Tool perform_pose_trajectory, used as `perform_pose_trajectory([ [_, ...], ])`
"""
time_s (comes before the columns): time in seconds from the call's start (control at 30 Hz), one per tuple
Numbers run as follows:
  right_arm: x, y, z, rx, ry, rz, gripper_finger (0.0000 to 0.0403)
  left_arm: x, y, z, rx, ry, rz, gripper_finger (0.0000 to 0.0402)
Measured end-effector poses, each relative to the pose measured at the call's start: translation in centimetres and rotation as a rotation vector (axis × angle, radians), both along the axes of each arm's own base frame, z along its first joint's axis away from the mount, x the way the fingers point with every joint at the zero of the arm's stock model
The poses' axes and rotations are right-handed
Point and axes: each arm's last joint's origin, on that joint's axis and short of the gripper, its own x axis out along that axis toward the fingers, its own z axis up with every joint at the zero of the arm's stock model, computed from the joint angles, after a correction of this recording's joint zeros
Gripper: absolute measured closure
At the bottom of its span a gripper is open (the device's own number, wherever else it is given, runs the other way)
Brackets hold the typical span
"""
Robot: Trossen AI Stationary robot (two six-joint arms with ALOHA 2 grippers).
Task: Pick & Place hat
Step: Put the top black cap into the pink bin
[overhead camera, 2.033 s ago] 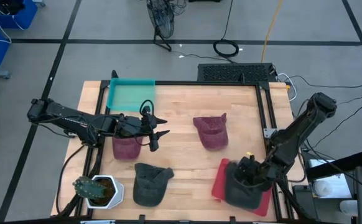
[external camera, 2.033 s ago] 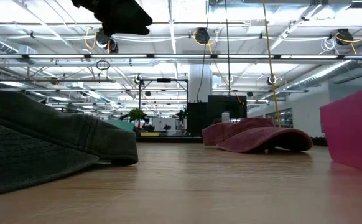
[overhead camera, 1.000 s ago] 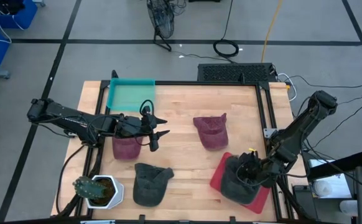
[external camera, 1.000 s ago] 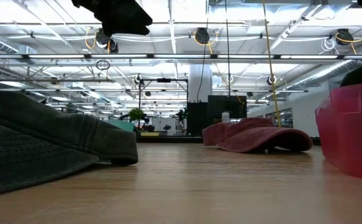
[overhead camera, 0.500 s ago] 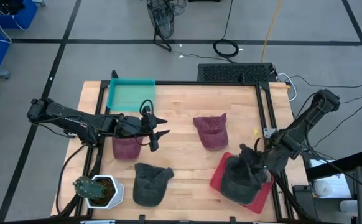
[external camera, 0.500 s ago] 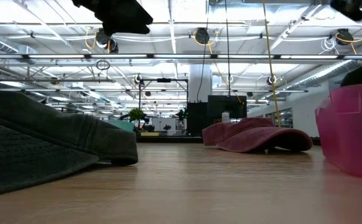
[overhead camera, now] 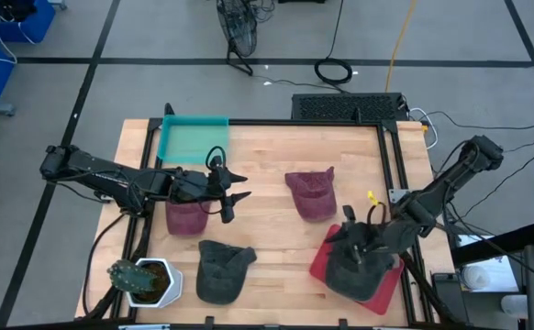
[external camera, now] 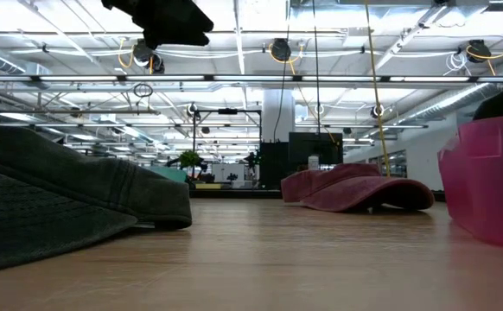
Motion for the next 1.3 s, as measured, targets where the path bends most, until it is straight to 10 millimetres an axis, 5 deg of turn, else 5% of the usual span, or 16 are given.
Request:
perform_pose_trajectory([
  [0.33, 3.2, 3.3, 5.2, -0.097, 0.437, 0.062, 0.0305, 0.0, 0.0, 0.0, -0.004, -0.001, 0.000, 0.0202],
  [0.67, 5.9, 7.2, -0.3, 0.100, 1.015, 0.156, 0.0308, 0.0, -0.1, 0.0, -0.005, -0.001, -0.002, 0.0202],
  [0.97, 5.9, 7.8, -3.2, 0.069, 1.102, 0.058, 0.0307, 0.0, -0.1, 0.0, 0.001, -0.001, -0.005, 0.0202],
  [1.3, 3.5, 7.1, -9.7, 0.111, 1.247, -0.039, 0.0307, 0.0, -0.1, 0.0, 0.007, 0.001, -0.007, 0.0202],
])
